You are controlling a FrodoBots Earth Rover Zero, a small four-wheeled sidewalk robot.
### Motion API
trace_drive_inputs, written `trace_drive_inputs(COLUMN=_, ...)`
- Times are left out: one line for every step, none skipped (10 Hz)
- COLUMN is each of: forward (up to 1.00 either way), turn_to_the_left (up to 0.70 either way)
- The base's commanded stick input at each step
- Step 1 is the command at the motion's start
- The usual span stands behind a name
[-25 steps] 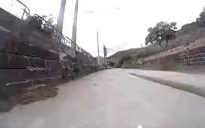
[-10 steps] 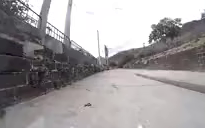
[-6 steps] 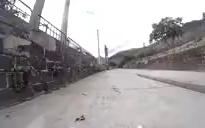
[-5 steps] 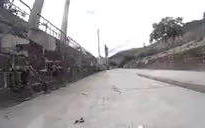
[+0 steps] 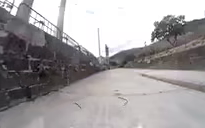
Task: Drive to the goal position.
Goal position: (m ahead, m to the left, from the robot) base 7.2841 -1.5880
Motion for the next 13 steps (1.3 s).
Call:
trace_drive_inputs(forward=1.0, turn_to_the_left=-0.21)
trace_drive_inputs(forward=1.0, turn_to_the_left=-0.36)
trace_drive_inputs(forward=1.0, turn_to_the_left=-0.4)
trace_drive_inputs(forward=1.0, turn_to_the_left=-0.4)
trace_drive_inputs(forward=1.0, turn_to_the_left=-0.4)
trace_drive_inputs(forward=1.0, turn_to_the_left=0.0)
trace_drive_inputs(forward=1.0, turn_to_the_left=0.0)
trace_drive_inputs(forward=1.0, turn_to_the_left=0.0)
trace_drive_inputs(forward=1.0, turn_to_the_left=0.0)
trace_drive_inputs(forward=1.0, turn_to_the_left=0.0)
trace_drive_inputs(forward=1.0, turn_to_the_left=0.0)
trace_drive_inputs(forward=1.0, turn_to_the_left=0.0)
trace_drive_inputs(forward=1.0, turn_to_the_left=0.0)
